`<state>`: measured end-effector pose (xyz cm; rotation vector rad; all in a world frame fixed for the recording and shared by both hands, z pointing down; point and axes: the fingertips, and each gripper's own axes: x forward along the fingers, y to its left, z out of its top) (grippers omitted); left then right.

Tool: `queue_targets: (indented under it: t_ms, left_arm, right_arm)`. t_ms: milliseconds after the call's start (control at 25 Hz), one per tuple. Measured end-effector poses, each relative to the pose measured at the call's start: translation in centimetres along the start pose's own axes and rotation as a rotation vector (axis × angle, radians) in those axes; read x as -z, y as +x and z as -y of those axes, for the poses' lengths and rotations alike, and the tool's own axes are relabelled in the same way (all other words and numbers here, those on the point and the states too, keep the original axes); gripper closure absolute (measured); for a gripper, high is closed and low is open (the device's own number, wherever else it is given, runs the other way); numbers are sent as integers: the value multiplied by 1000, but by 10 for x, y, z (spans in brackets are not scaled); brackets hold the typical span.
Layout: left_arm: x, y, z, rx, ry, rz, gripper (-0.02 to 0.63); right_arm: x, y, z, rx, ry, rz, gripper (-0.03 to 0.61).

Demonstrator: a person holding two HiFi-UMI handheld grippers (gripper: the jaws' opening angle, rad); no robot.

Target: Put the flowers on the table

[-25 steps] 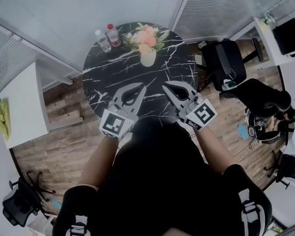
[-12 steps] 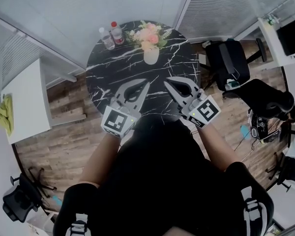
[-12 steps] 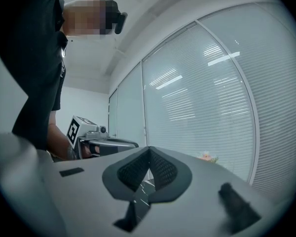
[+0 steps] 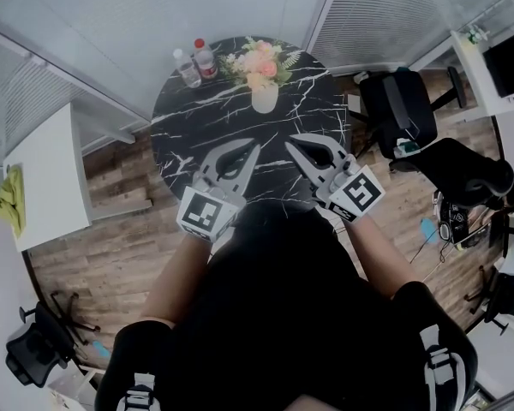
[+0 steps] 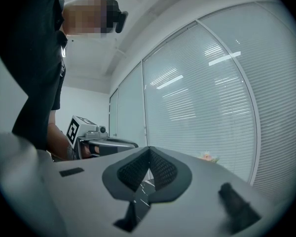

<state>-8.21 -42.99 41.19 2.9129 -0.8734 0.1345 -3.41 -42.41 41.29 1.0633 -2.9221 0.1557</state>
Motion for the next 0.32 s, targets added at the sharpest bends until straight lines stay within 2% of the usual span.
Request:
queue_targets:
  t_ms: [320]
  left_arm:
    - [-1, 1, -1, 1, 5, 7, 603]
  right_arm:
    - [-2, 1, 4, 6, -1, 10, 558]
